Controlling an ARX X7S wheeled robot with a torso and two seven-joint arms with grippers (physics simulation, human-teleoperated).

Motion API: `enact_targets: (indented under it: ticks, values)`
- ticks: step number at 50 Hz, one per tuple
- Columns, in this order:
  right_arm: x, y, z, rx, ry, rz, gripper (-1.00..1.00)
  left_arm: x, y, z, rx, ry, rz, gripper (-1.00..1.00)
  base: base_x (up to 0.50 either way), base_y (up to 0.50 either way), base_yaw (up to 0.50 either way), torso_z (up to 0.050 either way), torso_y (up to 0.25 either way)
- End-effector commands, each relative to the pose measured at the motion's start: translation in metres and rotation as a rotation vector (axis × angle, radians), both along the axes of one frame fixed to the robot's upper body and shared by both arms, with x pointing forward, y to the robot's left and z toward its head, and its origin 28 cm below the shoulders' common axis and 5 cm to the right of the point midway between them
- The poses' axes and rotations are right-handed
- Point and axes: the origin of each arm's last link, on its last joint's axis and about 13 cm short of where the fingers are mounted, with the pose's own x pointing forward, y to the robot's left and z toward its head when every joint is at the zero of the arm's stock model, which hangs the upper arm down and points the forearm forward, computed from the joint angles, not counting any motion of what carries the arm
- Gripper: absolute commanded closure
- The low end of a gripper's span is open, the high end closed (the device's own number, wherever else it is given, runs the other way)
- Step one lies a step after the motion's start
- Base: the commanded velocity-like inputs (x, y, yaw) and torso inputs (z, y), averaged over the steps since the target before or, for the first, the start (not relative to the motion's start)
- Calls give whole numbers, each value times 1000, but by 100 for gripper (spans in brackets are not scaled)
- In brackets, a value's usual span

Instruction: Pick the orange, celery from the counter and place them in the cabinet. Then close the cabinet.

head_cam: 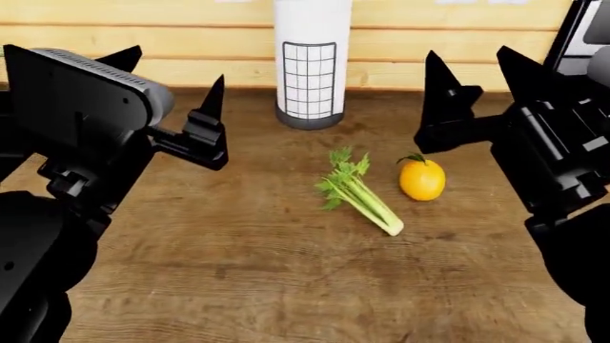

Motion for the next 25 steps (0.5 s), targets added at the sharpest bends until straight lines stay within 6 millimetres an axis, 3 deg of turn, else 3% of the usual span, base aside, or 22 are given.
enact_targets:
  ticks: [1,15,25]
  values:
    - [-3,-5,-1,-2,39,-4,-100,1,-3,4,-1,13,0,-100,0,0,-500,0,0]
    - [-7,-7,-2,-70,65,33,-100,0,-5,12,1,5,11,-100,0,0,-474,0,0]
    - [-8,-5,2,-103,58,65,-100,-2,-1,11,4,5,20,-100,19,-79,-12,0,0]
